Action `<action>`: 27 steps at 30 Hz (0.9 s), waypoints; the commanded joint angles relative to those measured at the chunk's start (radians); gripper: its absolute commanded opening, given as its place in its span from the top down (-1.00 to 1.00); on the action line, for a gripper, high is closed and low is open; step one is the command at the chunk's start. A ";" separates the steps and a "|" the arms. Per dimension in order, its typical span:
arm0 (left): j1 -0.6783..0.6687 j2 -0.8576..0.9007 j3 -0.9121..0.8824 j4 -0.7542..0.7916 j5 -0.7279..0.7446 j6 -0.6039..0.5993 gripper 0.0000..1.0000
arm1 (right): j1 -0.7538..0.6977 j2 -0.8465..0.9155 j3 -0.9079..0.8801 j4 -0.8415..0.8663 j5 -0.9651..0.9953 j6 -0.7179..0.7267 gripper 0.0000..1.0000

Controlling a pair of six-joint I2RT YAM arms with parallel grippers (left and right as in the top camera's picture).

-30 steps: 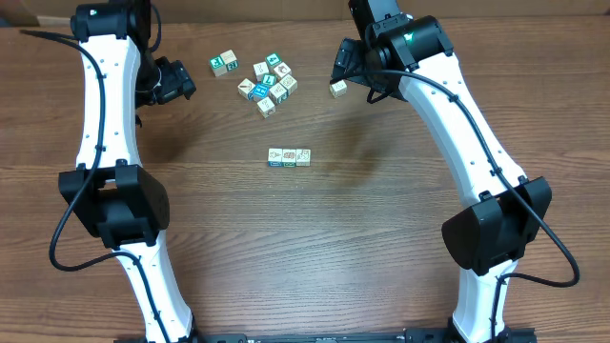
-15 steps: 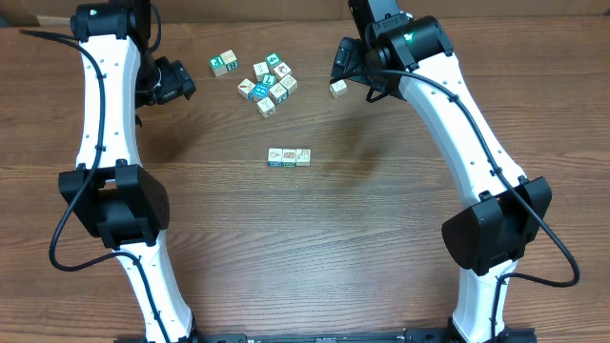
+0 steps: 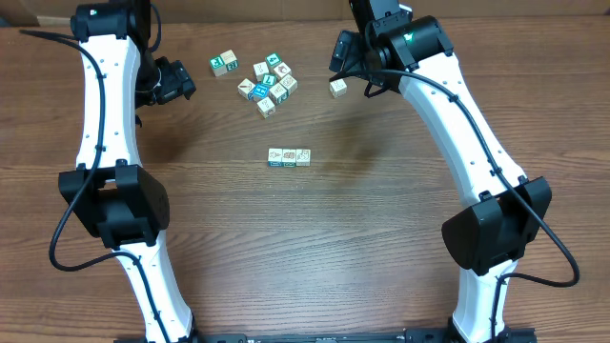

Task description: Form a horizontal line

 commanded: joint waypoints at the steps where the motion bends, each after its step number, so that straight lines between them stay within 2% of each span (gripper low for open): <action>1: -0.007 -0.001 0.004 0.001 0.002 -0.003 -0.99 | 0.003 -0.001 -0.002 0.008 0.033 -0.002 -1.00; 15: -0.007 -0.001 0.004 0.001 0.002 -0.003 -0.99 | 0.003 0.000 -0.002 0.017 0.042 -0.002 -1.00; 27: -0.007 -0.001 0.004 0.001 0.002 -0.003 -0.99 | 0.003 0.000 -0.053 0.091 0.042 -0.002 -1.00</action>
